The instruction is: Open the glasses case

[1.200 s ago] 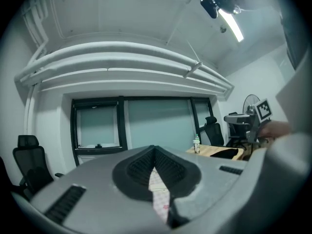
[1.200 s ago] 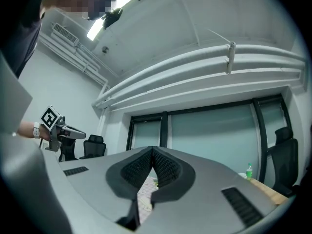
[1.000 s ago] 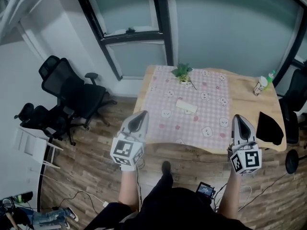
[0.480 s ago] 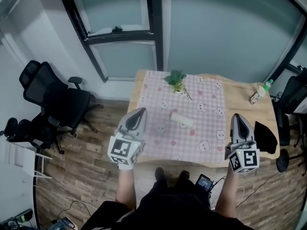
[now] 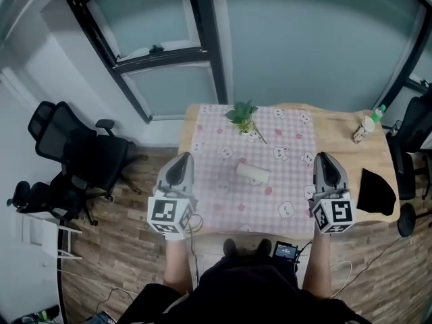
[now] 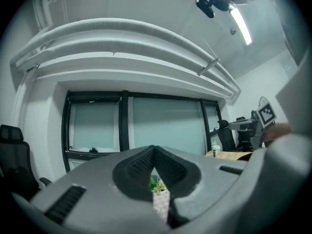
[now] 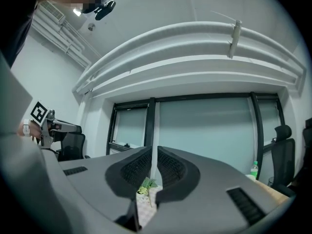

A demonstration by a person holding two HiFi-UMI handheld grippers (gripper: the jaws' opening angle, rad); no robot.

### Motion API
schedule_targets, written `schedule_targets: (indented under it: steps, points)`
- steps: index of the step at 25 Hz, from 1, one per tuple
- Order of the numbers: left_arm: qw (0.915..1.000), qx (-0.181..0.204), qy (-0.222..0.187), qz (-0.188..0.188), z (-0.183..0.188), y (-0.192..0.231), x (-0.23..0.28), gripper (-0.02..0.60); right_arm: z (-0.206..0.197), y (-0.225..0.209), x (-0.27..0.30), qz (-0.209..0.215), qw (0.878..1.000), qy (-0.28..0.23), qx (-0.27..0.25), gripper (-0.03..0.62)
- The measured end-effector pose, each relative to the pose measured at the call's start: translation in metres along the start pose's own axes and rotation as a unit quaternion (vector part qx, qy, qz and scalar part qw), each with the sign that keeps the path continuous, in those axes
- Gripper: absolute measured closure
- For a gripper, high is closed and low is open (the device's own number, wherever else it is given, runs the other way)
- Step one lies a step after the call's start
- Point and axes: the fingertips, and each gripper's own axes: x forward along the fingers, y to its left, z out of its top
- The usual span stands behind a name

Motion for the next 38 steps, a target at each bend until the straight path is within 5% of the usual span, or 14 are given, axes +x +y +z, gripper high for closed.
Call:
schedule_targets:
  steps: [3,7,11,13,17,23,27,35,38]
  points:
    - [1.0000,-0.008,0.002,0.000,-0.005,-0.002,0.000,0.583,-0.012,0.004,0.007,0.010,1.000,0.013,0.006,0.404]
    - [0.9999,-0.011,0.006,0.003,-0.008,0.000,0.001,0.583,-0.015,0.009,0.014,0.016,1.000,0.009,-0.002,0.404]
    - [0.9999,-0.008,0.011,0.010,-0.010,0.005,-0.003,0.583,-0.047,0.028,0.040,0.033,0.989,0.049,-0.137,0.404]
    - [0.9997,-0.004,0.021,0.010,-0.015,0.001,-0.010,0.583,-0.082,0.044,0.057,0.035,0.964,0.069,-0.254,0.404]
    - [0.9985,0.006,0.053,0.004,-0.039,-0.024,-0.032,0.583,-0.186,0.100,0.076,0.091,0.889,0.084,-0.442,0.411]
    - [0.9910,-0.037,0.125,-0.030,-0.089,-0.081,-0.073,0.583,-0.375,0.135,0.063,0.209,0.814,0.210,-0.500,0.411]
    - [0.9886,-0.019,0.147,-0.027,-0.099,-0.075,-0.088,0.583,-0.425,0.135,0.063,0.230,0.790,0.258,-0.507,0.411]
    - [0.9860,-0.032,0.164,-0.004,-0.103,-0.068,-0.088,0.583,-0.446,0.135,0.085,0.236,0.782,0.261,-0.514,0.457]
    - [0.9861,-0.035,0.162,-0.003,-0.102,-0.067,-0.084,0.583,-0.434,0.134,0.089,0.239,0.798,0.255,-0.491,0.529]
